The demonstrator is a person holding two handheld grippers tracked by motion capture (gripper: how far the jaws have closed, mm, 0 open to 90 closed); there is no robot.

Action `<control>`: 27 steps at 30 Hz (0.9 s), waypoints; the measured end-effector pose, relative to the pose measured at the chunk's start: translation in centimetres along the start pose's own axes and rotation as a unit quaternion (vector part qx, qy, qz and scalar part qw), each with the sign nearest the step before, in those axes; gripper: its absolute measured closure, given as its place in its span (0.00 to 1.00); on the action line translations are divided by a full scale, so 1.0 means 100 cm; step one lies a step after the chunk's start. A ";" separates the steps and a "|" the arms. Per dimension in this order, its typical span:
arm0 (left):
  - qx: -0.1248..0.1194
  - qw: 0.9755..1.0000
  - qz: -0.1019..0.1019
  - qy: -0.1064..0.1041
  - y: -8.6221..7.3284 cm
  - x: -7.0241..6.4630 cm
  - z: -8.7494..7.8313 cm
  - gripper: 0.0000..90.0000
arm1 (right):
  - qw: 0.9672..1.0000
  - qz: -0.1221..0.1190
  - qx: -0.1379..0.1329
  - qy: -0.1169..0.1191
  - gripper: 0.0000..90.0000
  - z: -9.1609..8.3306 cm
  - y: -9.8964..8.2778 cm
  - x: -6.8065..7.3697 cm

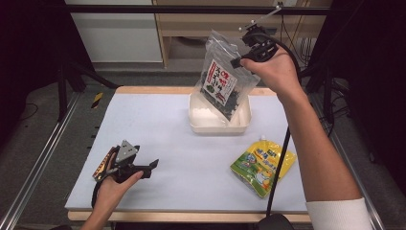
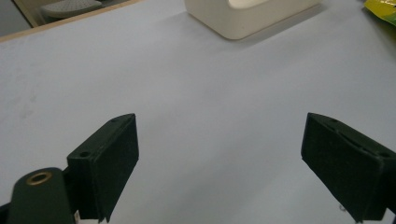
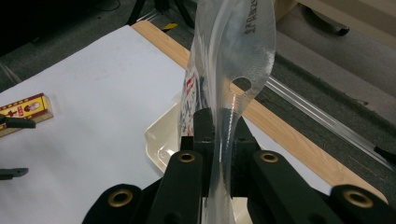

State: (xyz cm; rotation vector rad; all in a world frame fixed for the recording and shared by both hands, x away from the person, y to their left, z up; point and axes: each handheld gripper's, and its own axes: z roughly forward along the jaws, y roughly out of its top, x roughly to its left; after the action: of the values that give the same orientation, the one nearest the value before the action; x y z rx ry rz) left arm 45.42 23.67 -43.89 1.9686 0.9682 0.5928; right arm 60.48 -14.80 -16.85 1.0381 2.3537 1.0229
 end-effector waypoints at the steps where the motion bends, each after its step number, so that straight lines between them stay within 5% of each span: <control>1: 0.001 1.000 0.003 0.000 0.000 -0.001 0.001 0.12 | 1.000 0.000 0.000 0.000 0.95 0.000 0.000 0.000; 27: 0.008 1.000 0.010 -0.007 -0.003 -0.004 0.003 0.12 | 1.000 -0.019 0.017 -0.006 0.96 0.044 0.011 0.009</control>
State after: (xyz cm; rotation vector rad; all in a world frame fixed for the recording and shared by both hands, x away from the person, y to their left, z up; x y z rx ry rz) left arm 45.30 23.26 -44.32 1.9966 0.9489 0.5824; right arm 62.95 -11.58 -19.01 1.0060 2.3793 0.9626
